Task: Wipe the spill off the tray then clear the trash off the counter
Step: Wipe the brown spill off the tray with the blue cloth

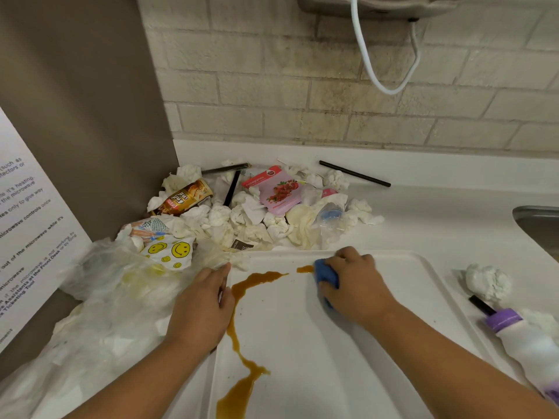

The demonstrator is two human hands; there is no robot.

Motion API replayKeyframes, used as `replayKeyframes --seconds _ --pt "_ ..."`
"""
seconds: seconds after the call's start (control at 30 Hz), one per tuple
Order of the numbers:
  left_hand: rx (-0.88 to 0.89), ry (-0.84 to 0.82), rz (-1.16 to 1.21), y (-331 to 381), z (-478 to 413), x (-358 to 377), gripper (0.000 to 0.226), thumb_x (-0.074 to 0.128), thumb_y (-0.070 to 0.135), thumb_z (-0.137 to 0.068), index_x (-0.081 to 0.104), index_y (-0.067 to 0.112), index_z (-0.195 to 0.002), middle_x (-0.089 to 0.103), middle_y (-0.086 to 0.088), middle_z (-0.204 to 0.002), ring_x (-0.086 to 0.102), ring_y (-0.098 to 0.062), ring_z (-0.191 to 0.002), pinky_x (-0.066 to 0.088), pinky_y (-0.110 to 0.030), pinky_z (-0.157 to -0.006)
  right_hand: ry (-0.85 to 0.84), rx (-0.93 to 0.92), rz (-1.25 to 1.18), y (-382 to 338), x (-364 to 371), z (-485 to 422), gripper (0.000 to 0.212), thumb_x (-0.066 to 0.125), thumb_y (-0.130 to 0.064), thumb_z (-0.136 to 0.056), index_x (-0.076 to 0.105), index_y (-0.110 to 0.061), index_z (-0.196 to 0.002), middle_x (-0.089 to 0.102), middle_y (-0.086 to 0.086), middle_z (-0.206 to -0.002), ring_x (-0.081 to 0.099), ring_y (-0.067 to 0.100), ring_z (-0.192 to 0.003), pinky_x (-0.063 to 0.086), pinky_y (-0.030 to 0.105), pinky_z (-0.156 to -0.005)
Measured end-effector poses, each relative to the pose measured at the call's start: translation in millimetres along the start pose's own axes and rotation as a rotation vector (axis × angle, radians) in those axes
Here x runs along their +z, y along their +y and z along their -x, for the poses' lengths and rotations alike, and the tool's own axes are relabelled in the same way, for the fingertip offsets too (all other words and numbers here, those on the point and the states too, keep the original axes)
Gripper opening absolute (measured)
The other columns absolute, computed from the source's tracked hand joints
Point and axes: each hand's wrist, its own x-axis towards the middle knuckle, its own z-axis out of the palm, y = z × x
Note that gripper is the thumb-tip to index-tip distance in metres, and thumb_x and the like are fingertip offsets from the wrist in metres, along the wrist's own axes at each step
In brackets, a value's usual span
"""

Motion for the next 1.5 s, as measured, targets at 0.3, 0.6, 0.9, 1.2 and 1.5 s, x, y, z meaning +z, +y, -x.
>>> replayKeyframes --seconds 0.3,0.6,0.9,1.2,1.5 --pt "-0.003 0.006 -0.009 0 0 0 0.046 0.050 0.020 -0.091 0.048 0.021 -0.137 0.055 0.003 -0.107 0.055 -0.014 -0.086 0.044 -0.027 -0.081 0.156 0.176 -0.026 9 7 -10 0.030 0.053 -0.029 -0.085 0.060 -0.023 -0.114 0.050 0.001 -0.113 0.046 0.026 -0.097 0.043 0.031 -0.079" --pt "0.013 0.003 0.001 1 0 -1 0.046 0.050 0.020 -0.091 0.048 0.022 -0.137 0.047 0.010 -0.095 0.047 -0.007 -0.076 0.038 -0.019 -0.072 0.044 0.025 -0.075 -1 1 -19 0.038 0.053 -0.026 -0.086 0.057 -0.023 -0.124 0.046 0.000 -0.122 0.052 0.023 -0.101 0.048 0.031 -0.083" --pt "0.002 0.007 0.024 3 1 -2 0.046 0.051 0.019 -0.091 0.049 0.021 -0.137 0.044 0.009 -0.093 0.047 -0.009 -0.076 0.039 -0.019 -0.074 -0.056 -0.357 -0.077 -22 6 -17 0.031 0.054 -0.022 -0.086 0.066 -0.021 -0.114 0.058 -0.003 -0.117 0.046 0.014 -0.102 0.039 0.027 -0.091" --pt "-0.007 0.004 0.017 3 1 -3 0.046 0.049 0.021 -0.092 0.047 0.022 -0.139 0.049 0.005 -0.097 0.045 -0.009 -0.077 0.043 -0.024 -0.078 -0.012 -0.360 -0.067 -29 7 -12 0.037 0.054 -0.021 -0.087 0.061 -0.022 -0.123 0.053 -0.006 -0.127 0.041 0.016 -0.108 0.034 0.021 -0.093" --pt "-0.002 0.004 0.002 1 1 -2 0.047 0.048 0.021 -0.093 0.046 0.022 -0.139 0.053 0.004 -0.105 0.046 -0.009 -0.081 0.044 -0.025 -0.082 -0.021 -0.315 -0.026 -37 18 -20 0.036 0.052 -0.016 -0.086 0.060 -0.022 -0.121 0.053 -0.003 -0.121 0.043 0.021 -0.101 0.042 0.029 -0.086"
